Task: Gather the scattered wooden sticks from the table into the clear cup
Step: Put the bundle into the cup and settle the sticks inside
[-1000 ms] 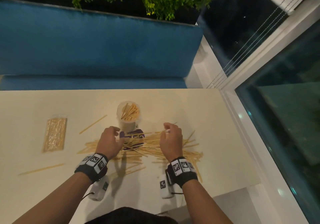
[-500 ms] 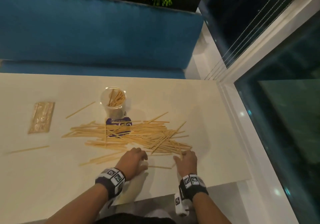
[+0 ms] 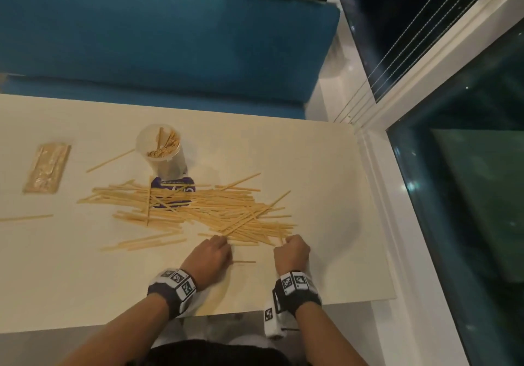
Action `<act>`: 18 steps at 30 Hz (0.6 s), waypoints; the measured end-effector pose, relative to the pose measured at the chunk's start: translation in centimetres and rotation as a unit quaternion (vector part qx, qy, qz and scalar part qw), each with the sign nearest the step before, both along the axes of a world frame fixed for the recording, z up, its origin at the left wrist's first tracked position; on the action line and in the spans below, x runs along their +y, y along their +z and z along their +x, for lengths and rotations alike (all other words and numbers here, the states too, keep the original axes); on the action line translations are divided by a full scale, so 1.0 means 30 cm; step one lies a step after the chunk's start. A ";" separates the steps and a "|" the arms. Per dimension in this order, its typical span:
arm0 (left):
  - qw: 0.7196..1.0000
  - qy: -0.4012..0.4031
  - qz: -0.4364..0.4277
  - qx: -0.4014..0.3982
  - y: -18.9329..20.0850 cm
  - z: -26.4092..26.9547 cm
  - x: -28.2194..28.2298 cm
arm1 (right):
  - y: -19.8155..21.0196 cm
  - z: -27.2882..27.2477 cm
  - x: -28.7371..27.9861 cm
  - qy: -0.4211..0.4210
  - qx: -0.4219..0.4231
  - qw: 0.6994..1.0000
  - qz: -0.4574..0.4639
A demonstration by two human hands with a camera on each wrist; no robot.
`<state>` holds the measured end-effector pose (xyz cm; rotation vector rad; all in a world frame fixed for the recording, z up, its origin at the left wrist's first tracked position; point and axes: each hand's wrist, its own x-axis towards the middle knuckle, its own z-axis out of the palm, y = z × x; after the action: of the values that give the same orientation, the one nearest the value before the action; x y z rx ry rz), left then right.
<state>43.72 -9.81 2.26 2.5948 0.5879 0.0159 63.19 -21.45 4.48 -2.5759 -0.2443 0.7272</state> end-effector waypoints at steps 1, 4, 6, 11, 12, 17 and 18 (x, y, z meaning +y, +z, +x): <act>1.000 0.010 0.002 -0.007 0.008 0.004 0.014 | 0.011 0.012 0.008 0.005 -0.014 1.000 0.011; 0.999 0.040 0.020 -0.014 0.030 0.033 0.081 | 0.045 0.034 0.053 0.071 -0.069 0.993 0.071; 0.997 0.068 0.009 -0.019 0.031 0.052 0.124 | 0.070 0.020 0.105 0.159 -0.092 0.977 0.106; 0.988 0.148 -0.018 -0.029 0.047 0.031 0.168 | 0.062 -0.041 0.236 0.353 -0.088 0.927 0.086; 0.986 0.161 -0.017 -0.030 0.051 0.009 0.170 | 0.059 -0.045 0.252 0.386 -0.094 0.915 0.070; 0.980 0.189 -0.058 0.014 0.047 -0.132 0.179 | 0.043 -0.017 0.294 0.541 -0.157 0.826 -0.037; 0.980 0.184 -0.074 0.026 0.048 -0.157 0.175 | 0.037 -0.013 0.300 0.564 -0.163 0.807 -0.064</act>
<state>39.02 -4.55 3.69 2.3161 1.0403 0.0231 62.79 -12.46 5.60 -2.4546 -1.9944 0.6227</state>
